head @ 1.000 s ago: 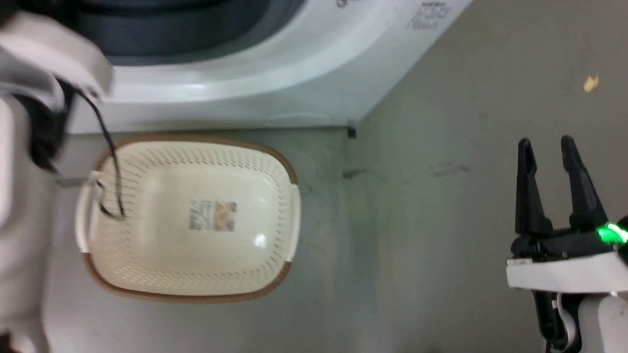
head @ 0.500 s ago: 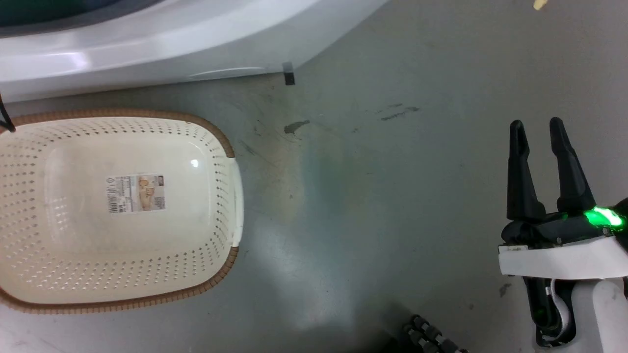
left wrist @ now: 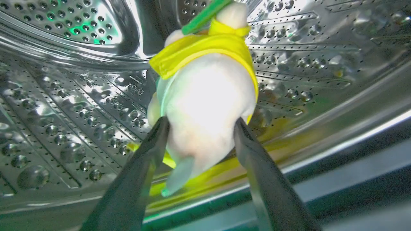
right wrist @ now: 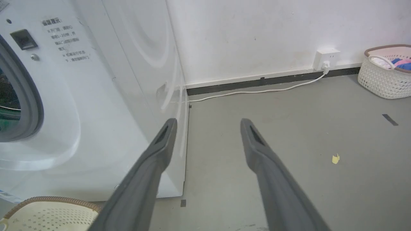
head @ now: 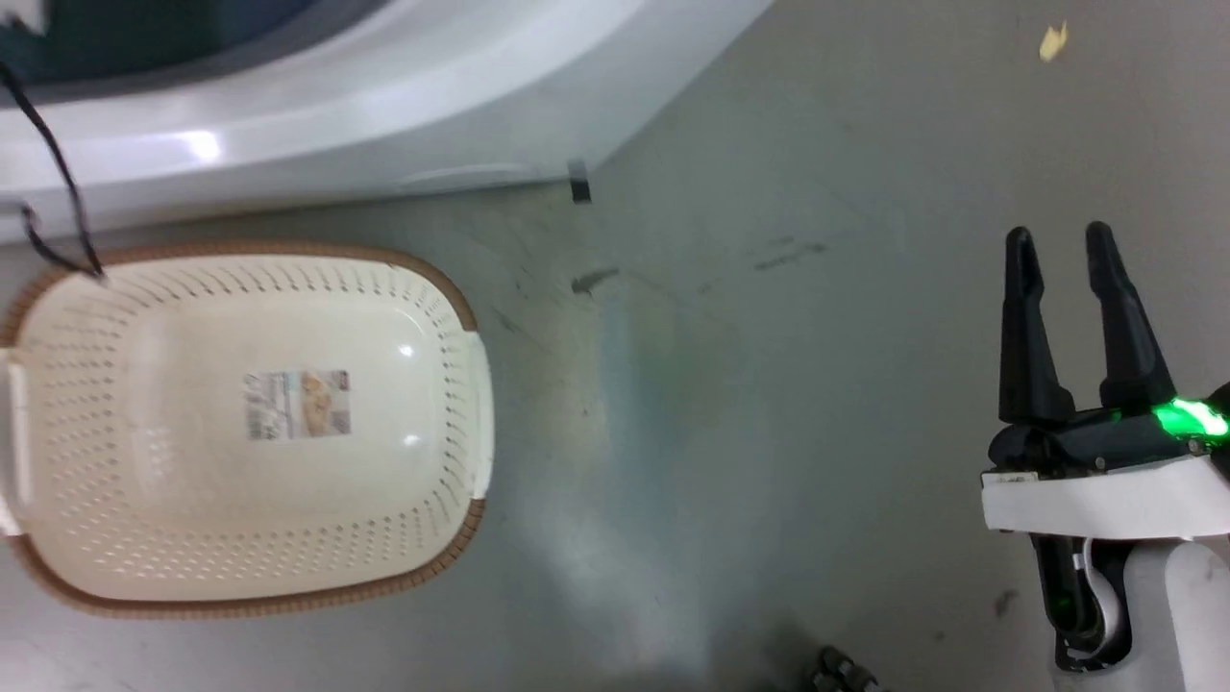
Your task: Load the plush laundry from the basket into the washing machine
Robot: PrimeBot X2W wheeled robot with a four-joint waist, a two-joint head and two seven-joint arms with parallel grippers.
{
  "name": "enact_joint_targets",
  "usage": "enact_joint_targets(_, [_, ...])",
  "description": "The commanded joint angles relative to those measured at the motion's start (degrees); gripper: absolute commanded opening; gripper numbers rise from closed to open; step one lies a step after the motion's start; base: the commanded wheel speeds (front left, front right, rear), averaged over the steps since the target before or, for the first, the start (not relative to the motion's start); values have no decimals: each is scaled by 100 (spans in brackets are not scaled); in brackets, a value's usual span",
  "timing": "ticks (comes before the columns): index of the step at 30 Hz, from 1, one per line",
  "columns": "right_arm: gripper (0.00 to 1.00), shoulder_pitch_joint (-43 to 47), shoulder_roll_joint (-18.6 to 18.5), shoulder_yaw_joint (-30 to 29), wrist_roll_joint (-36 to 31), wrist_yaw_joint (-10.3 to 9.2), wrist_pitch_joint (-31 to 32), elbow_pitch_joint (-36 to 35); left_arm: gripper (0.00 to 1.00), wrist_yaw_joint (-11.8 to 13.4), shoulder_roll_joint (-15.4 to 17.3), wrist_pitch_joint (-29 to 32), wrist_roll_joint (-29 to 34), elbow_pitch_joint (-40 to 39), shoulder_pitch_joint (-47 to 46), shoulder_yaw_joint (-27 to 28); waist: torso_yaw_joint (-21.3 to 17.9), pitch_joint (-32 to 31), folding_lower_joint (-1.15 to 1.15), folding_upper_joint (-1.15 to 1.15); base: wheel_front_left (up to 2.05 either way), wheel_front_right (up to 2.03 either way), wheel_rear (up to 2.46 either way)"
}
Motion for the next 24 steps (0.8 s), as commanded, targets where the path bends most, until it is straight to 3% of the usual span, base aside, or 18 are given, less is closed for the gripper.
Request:
enact_joint_targets(1, [100, 20, -1, -26, -82, -4, -25, 1, 100, -15, -62, -155, -61, 96, 220, -9, 152, -315, 0, 0, 0, 0, 0])
enact_joint_targets(9, [100, 411, -1, -281, -565, -4, -25, 53, 100, -15, -554, -1520, -462, 328, 1342, 20, 593, -1572, 0, 0, 0, 0, 0])
enact_joint_targets(14, [100, 796, -1, -594, -740, -4, -25, 91, 100, -9, -925, -2130, -700, 50, 2334, 9, 942, -2436, 0, 0, 0, 0, 0])
enact_joint_targets(18, [100, 1067, -1, -651, -899, -4, -25, 103, 100, 100, -1150, -2247, -884, -723, 3235, 141, 1214, -2988, 0, 0, 0, 0, 0])
enact_joint_targets(24, [100, 1383, -1, -700, -1039, -4, -25, 100, 100, 692, -1280, -2256, -764, -2892, 4992, 560, 1544, -3539, 0, 0, 0, 0, 0])
